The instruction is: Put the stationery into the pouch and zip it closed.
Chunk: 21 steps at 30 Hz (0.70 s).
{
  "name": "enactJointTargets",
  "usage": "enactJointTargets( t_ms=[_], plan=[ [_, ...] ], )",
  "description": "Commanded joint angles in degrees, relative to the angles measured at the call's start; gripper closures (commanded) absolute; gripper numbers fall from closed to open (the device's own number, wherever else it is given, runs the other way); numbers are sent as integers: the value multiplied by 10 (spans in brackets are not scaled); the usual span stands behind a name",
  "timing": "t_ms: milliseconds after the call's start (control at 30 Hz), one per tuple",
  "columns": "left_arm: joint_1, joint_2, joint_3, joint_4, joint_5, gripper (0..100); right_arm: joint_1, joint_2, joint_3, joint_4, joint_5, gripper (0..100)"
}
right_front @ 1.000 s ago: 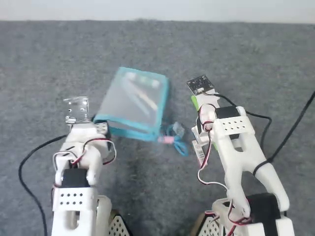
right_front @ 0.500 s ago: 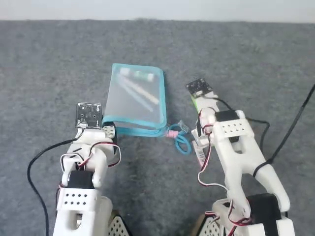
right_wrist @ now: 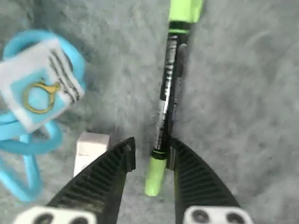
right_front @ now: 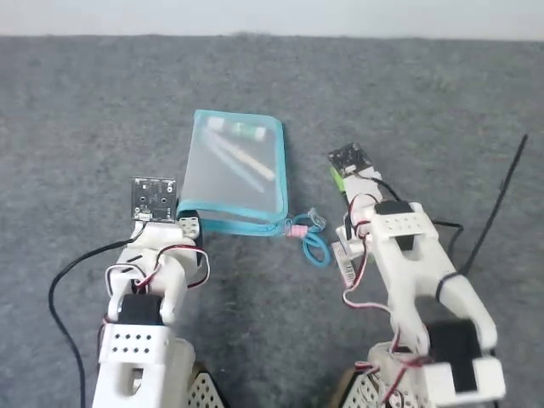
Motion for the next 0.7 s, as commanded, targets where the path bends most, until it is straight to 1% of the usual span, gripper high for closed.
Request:
enactJointTargets(
  t_ms=[0, 133, 200, 267, 333, 467, 667],
  plan=[
    [3, -18, -9, -25, -4, 988, 10, 25, -44, 5, 10, 868],
    [3, -18, -9, -25, -4, 988, 24, 52, -69, 25, 8, 883],
    [3, -18, -9, -25, -4, 988, 30, 56, -71, 24, 9, 925],
    [3, -18, -9, -25, -4, 988, 32, 51, -71, 25, 9, 993],
    [4, -18, -8, -25, -5, 988, 32, 41, -70, 29, 8, 983],
    [4, -18, -8, -25, -5, 988, 32, -6, -70, 78, 9, 991],
    [6, -18, -8, -27, -5, 988, 29, -159, -70, 179, 9, 991]
  ],
)
